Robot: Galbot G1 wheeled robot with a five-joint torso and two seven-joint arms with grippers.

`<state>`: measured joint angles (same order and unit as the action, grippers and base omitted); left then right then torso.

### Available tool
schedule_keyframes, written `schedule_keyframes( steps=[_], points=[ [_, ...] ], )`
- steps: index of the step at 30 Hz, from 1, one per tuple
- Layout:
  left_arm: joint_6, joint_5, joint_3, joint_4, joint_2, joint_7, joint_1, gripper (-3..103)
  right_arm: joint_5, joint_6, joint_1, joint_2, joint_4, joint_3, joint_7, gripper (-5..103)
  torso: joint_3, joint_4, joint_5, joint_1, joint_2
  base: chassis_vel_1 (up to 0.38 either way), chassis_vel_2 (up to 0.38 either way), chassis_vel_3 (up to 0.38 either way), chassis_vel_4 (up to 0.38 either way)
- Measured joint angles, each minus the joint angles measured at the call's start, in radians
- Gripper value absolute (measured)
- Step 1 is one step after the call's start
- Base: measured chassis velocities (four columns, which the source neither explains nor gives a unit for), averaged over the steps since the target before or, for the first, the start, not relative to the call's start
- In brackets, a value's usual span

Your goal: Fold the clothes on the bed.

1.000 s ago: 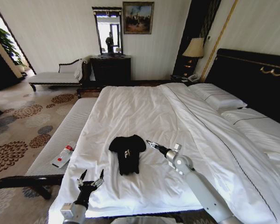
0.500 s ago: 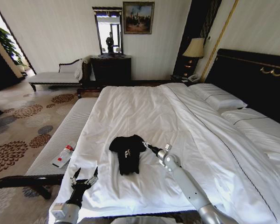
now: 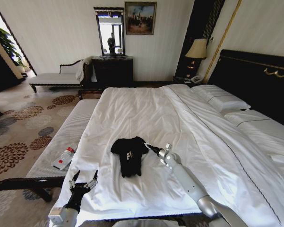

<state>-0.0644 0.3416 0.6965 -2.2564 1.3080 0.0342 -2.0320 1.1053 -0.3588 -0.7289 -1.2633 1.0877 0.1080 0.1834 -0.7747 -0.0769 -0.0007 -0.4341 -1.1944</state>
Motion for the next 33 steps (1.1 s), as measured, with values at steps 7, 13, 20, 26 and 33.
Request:
schedule_keyframes(
  steps=[7,13,20,26,33],
  points=[
    [0.0,0.007,-0.001,0.004,-0.007,0.0,0.006,100,-0.009,0.0,0.008,-0.012,-0.028,-0.001,0.006,35,0.0,-0.0001,0.0,0.0,0.0,0.0,0.0,0.0,0.0],
    [0.009,0.017,-0.014,0.011,-0.03,0.006,0.017,100,-0.01,0.001,0.008,-0.014,-0.029,0.001,0.007,14,0.0,0.0,-0.0001,0.0,0.0,0.0,0.0,0.0,0.0],
    [0.055,0.1,-0.04,0.033,-0.141,0.032,0.042,100,-0.004,0.001,-0.012,-0.009,-0.004,0.006,0.007,1,0.0,0.0,0.0,0.0,0.0,0.0,0.0,0.0,0.0],
    [0.168,0.355,-0.041,0.087,-0.301,0.1,0.17,100,-0.003,0.001,-0.014,-0.003,0.017,0.005,-0.002,0,0.0,0.0003,-0.0001,0.0,0.0,0.0,0.0,0.0,0.0],
    [0.255,0.744,-0.171,0.237,-0.552,0.173,0.54,100,-0.002,-0.004,-0.011,0.0,0.027,0.003,-0.032,0,0.0,-0.0003,0.0,0.0,0.0,0.0,0.0,0.0,0.0]
  ],
)
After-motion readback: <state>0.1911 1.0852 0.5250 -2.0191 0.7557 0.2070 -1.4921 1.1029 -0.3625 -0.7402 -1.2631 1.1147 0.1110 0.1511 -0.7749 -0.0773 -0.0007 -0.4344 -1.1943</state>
